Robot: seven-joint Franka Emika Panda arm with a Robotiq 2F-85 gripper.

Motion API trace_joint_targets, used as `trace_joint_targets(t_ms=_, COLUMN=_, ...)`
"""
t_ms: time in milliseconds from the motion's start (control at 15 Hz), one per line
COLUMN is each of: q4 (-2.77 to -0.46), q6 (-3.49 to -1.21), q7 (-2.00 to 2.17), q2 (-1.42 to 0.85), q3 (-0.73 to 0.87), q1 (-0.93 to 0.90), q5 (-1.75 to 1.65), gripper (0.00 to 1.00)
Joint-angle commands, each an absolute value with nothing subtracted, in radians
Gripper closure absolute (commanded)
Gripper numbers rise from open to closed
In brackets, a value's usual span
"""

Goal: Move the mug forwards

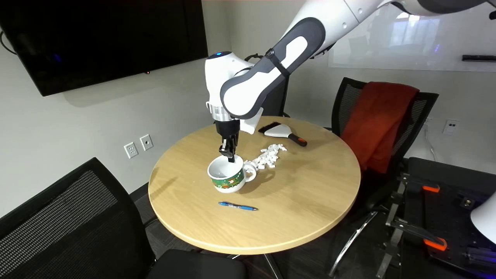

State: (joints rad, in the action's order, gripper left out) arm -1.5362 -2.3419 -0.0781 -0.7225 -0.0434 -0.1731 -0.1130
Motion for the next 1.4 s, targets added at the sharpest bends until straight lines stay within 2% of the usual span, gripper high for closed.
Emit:
trace_joint_targets(t_ms=0, q4=-1.776, q6=-2.419, q7=-0.114, q2=-0.544, q3=-0.062, q1=-0.130, q5=-0.114, gripper=0.97)
trace_joint_targets(t_ms=533, q4=-2.200, q6=-2.818, q7=-0.200, q2=-0.362, q3=-0.065, q1=-0.035, q5=-0.108, gripper=0.97)
trace_joint_targets(t_ms=800, q4=-2.437, q6=-3.029, q7=-0.255, q2=-0.278, q3=-0.157, q1=0.100, q5=0.002, gripper=0.97)
trace_joint_targets(t_ms=1067, q4=-2.530, q6=-3.055, q7=-0.321, q2=-0.250, q3=-0.381, q1=0.323, q5=0.189, gripper=0.97)
trace_joint_targets(t_ms=1333, q4=-2.551, q6=-3.012, q7=-0.199, q2=-0.195, q3=-0.323, q1=0.274, q5=0.246, gripper=0.97)
